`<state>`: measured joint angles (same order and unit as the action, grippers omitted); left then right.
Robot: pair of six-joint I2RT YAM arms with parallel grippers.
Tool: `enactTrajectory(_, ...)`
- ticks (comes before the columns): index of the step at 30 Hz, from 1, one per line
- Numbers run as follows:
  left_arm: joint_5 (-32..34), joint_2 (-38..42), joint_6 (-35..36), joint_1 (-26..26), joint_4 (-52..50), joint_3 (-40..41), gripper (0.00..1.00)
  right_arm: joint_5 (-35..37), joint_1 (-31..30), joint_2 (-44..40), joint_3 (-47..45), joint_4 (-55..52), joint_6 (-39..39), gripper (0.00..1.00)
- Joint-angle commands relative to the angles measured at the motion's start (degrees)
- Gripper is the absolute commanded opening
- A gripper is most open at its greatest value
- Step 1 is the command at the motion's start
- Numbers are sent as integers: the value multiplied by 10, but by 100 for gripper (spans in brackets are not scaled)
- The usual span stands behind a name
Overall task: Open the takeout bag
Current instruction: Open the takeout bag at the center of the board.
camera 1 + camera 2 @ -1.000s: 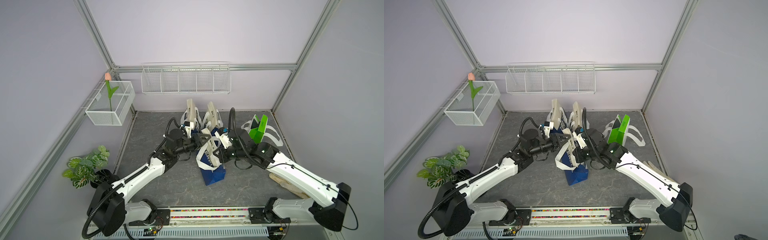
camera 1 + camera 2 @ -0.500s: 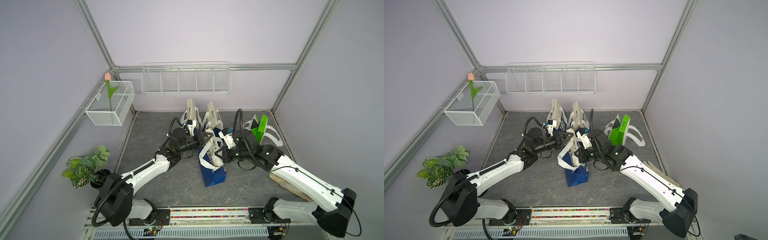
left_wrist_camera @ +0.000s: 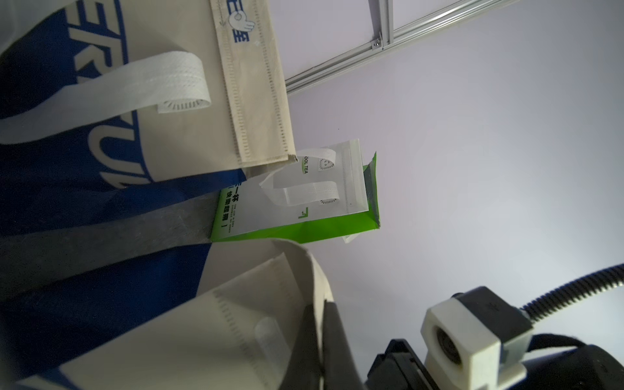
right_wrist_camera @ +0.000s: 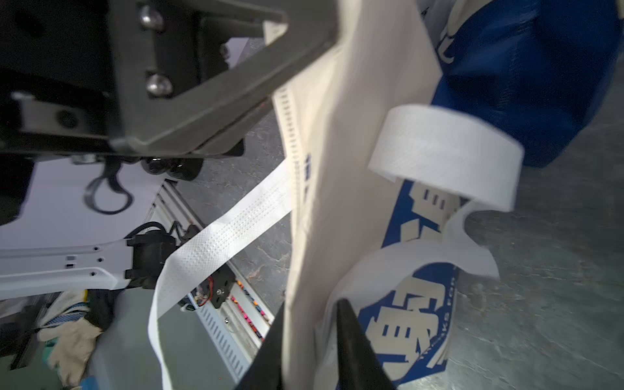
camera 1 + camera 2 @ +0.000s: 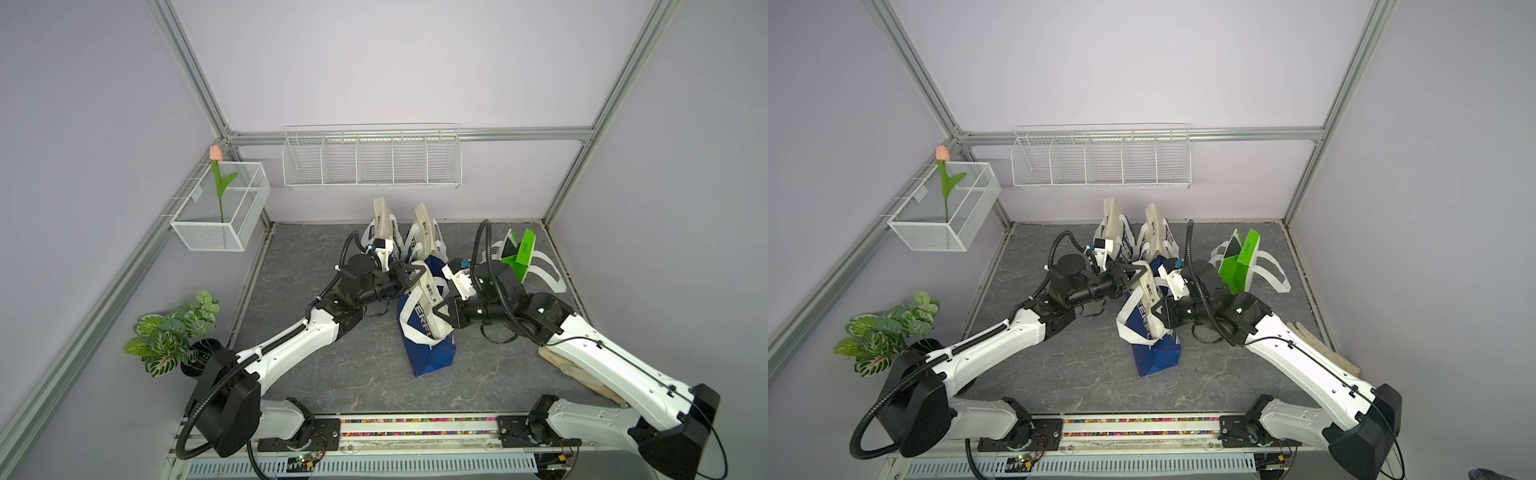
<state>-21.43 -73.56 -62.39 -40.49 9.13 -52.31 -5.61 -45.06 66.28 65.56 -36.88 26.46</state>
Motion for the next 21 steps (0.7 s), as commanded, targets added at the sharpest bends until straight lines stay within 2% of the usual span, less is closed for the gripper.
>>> enactTrajectory(1,66,53,24,-6,-169,-26,0,221,-52,9,45,-65,-27,59)
enactTrajectory(2,82,68,19,-7,-195,-26,0,292,-81,14,53,-79,-34,69)
enactTrajectory(5,85,109,-26,-9,-189,-4,0,414,-144,31,76,-93,-52,77)
enactTrajectory(6,83,118,-39,-11,-179,3,0,435,-157,36,83,-93,-55,80)
enactTrajectory(10,102,147,-61,-21,-193,-1,0,492,-221,50,90,-42,-113,90)
enactTrajectory(13,123,155,-67,-27,-218,-12,0,523,-256,71,100,-8,-157,94)
enactTrajectory(17,133,152,-83,-29,-229,-15,0,568,-294,129,134,6,-208,97)
enactTrajectory(21,136,153,-95,-31,-223,-15,0,603,-312,177,161,-1,-223,97)
